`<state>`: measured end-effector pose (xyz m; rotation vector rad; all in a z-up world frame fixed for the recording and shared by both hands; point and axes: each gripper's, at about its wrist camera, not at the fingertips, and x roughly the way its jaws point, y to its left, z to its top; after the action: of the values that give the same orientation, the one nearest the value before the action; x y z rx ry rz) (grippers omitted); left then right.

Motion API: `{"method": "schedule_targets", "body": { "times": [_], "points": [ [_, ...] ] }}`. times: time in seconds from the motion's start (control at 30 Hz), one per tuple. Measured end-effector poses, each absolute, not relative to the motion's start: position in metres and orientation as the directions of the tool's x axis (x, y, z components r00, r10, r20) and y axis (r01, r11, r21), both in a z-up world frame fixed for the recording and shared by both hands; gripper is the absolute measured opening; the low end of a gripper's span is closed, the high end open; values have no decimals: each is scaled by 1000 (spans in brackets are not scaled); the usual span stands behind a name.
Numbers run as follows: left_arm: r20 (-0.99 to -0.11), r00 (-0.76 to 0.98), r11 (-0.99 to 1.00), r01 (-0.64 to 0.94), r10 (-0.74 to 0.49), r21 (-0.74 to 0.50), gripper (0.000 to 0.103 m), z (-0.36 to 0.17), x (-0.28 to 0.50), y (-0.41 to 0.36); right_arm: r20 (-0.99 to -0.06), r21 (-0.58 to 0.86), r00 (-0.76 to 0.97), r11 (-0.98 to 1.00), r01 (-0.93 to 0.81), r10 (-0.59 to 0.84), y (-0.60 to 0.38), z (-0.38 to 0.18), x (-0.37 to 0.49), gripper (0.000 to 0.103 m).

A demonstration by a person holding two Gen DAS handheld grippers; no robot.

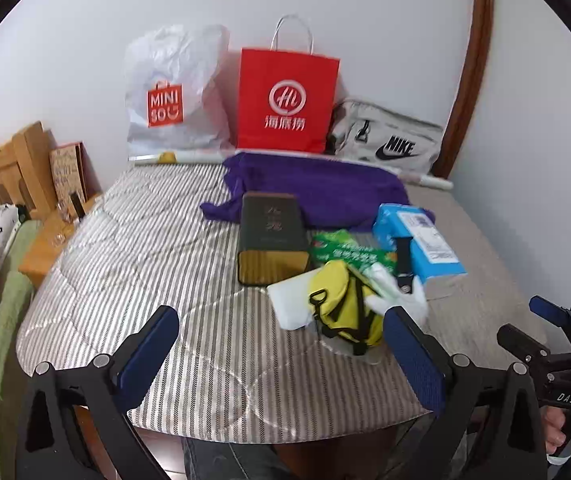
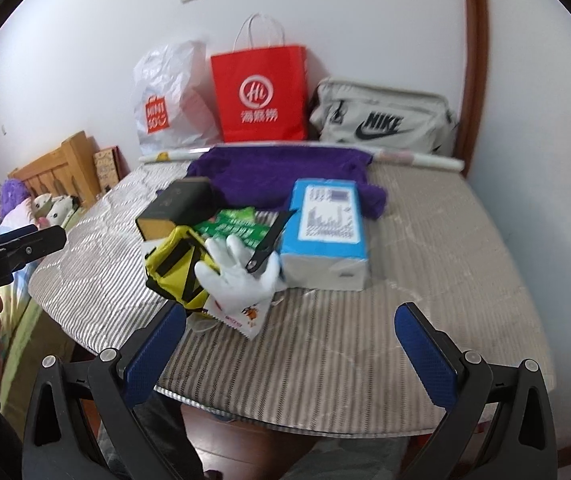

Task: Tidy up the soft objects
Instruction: 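Grasp the white gloves with the right tool while the left tool grasps the yellow pouch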

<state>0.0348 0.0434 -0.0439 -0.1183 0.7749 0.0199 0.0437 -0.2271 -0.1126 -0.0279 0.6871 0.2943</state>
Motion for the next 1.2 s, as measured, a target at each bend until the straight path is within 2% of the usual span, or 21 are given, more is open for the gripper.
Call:
{"method": "schedule_targets", "body": {
  "times": [0.4,0.63,0.7,0.73,0.8,1.0,1.2],
  "points": [
    [-756,649,989,-38,-85,-144,101,-100,72,53,-699,105,644,935,-338,311,-193,-160,98,91],
    [-780,617,987,-35,-105,-160,101,-119,82,60,-735,179,571,918,-355,365,-176,-182,126,90],
    [-786,608,985,-33,-114,-169,101,-123,85,62,-740,185,563,917,-353,367,-173,-188,131,73],
    [-787,606,985,-31,-117,-171,101,-124,86,62,-742,198,553,912,-359,379,-172,-190,133,69],
    [-787,605,984,-31,-120,-174,101,-126,88,63,-720,255,541,890,-377,435,-175,-190,134,53],
    [-788,597,978,-26,-150,-205,101,-129,92,65,-693,232,570,884,-405,443,-175,-173,123,25],
    [-776,609,977,-7,-164,-212,101,-125,89,58,-658,212,591,869,-448,466,-177,-157,111,20]
  ]
}}
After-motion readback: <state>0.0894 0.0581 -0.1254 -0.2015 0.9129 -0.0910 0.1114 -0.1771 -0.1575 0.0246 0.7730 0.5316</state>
